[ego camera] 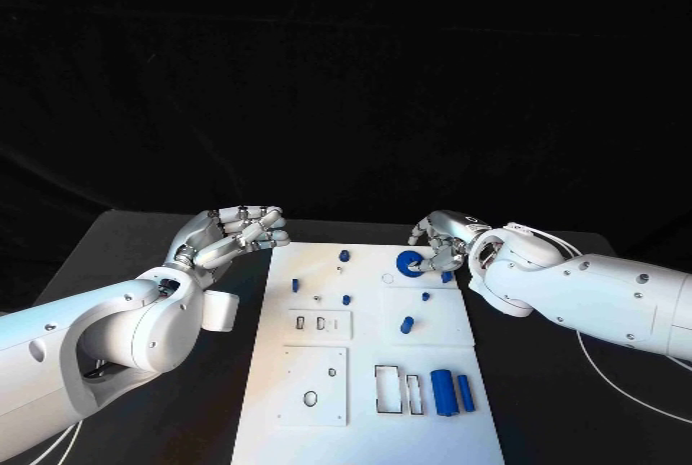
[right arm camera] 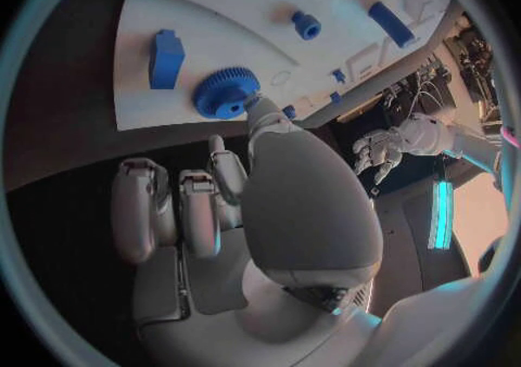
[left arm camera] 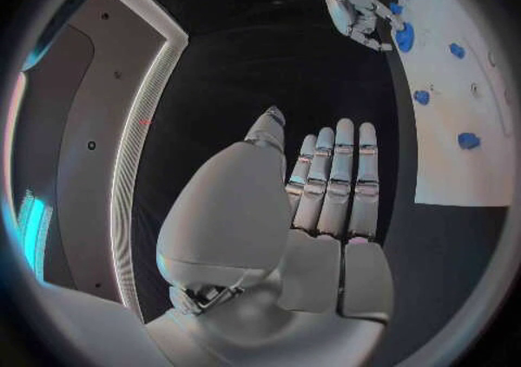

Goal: Assemble the parts on the task board

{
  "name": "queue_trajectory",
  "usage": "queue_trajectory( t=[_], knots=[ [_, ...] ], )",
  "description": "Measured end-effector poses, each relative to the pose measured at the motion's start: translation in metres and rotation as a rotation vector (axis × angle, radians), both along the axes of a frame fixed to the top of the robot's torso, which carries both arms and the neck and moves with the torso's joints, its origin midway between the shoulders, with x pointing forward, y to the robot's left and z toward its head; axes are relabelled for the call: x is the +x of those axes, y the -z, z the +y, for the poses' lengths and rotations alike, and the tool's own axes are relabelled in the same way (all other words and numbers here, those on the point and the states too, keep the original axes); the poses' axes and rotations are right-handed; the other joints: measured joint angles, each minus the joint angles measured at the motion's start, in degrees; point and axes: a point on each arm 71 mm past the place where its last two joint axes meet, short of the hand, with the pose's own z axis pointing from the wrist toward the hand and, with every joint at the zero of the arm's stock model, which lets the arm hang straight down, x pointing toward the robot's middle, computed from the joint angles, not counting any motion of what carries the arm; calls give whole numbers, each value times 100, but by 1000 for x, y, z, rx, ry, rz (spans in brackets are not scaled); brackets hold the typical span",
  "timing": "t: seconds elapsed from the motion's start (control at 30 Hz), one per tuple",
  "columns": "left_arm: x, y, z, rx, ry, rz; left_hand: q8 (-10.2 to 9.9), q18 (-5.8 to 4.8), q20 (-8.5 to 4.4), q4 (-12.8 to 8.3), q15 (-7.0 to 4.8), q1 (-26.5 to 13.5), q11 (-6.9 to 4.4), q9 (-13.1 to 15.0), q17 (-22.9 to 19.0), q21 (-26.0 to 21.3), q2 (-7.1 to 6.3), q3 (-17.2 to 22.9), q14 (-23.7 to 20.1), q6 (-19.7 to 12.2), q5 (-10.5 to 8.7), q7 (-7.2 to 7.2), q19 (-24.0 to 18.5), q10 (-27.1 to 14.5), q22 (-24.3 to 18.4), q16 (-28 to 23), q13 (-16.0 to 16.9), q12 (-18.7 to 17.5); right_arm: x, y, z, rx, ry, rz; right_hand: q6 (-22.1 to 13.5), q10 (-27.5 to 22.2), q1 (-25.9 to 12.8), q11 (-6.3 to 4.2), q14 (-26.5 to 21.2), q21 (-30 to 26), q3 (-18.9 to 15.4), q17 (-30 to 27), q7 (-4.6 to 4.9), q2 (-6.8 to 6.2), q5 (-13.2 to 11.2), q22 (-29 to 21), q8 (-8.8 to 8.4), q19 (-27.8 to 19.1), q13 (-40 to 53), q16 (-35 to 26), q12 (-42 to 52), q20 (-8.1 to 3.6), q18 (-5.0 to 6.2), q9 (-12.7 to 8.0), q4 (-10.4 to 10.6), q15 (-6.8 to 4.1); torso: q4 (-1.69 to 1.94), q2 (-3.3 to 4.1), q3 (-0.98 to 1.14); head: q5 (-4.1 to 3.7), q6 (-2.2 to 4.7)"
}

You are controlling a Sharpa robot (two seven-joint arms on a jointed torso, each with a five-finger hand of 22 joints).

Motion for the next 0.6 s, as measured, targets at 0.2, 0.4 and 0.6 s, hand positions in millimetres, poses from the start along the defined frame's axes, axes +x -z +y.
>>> queue_trajectory(
  t=[0.2,0.4,0.6],
  knots=[
    [0,0,0,0,1,1,0,0,0,0,0,0,0,0,0,0,0,0,0,0,0,0,0,0,0,0,0,0,1,3,2,-5,-2,20,161,177,-45,4,16,234,79,0,-16,45,73,0,44,47,36,45,985,8,-89,43,7,16,-4,1,0,17,-18],
    [0,0,0,0,1,2,0,0,0,0,0,0,0,5,0,0,0,0,0,0,0,0,0,0,-3,0,-1,0,2,5,1,-11,2,34,229,177,-75,5,21,302,114,-1,-24,75,148,-1,68,47,36,45,1161,8,-89,50,11,22,-8,-1,-1,10,-34],
    [0,0,0,0,0,2,0,0,0,0,0,0,0,4,-1,0,0,0,0,0,0,0,0,0,-4,0,-1,0,3,5,-1,-16,9,45,274,177,-75,5,21,329,154,-1,-17,75,211,-1,68,47,36,45,1161,8,-89,68,18,22,-7,-3,3,3,-46]
  ],
)
